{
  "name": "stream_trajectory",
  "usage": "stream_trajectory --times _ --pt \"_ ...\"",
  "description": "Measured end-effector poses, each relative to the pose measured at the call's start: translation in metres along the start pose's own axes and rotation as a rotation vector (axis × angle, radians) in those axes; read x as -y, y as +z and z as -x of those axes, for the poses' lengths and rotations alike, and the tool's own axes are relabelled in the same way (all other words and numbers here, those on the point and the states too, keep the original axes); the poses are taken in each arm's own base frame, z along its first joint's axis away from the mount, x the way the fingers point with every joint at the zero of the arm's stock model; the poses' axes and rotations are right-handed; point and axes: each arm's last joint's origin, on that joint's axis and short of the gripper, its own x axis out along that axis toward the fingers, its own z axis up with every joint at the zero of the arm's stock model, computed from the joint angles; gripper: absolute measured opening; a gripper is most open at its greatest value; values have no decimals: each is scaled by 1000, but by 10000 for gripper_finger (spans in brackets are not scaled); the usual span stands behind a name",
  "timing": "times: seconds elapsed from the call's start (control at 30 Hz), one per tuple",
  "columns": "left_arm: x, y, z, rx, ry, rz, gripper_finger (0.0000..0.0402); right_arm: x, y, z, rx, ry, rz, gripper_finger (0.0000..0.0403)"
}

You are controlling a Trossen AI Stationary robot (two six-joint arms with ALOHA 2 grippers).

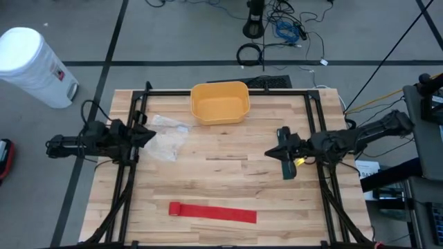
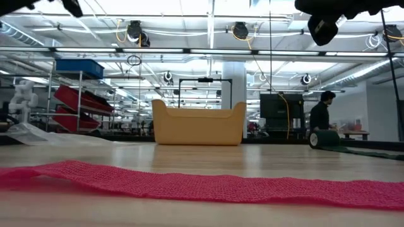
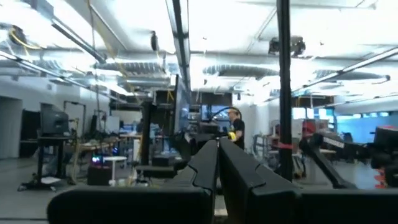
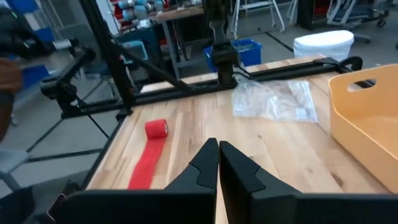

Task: Roll bandage
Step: Roll the green bandage

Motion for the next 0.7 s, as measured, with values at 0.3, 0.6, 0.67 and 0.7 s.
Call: stream_trajectory --times 0.3,0.6,0.67,0.7 --pt "-3 -16 -53 -239 -15 -156 22 -4 -21 -12 -157 -35 70 0" --pt "-6 -73 -92 -525 -71 -292 22 15 -40 -10 -297 -359 71 0" --pt "-7 -81 -97 -533 -76 -306 22 20 -42 -8 -313 -428 48 0" --pt "-7 -84 -100 -523 -75 -307 22 23 -44 -8 -325 -464 36 0"
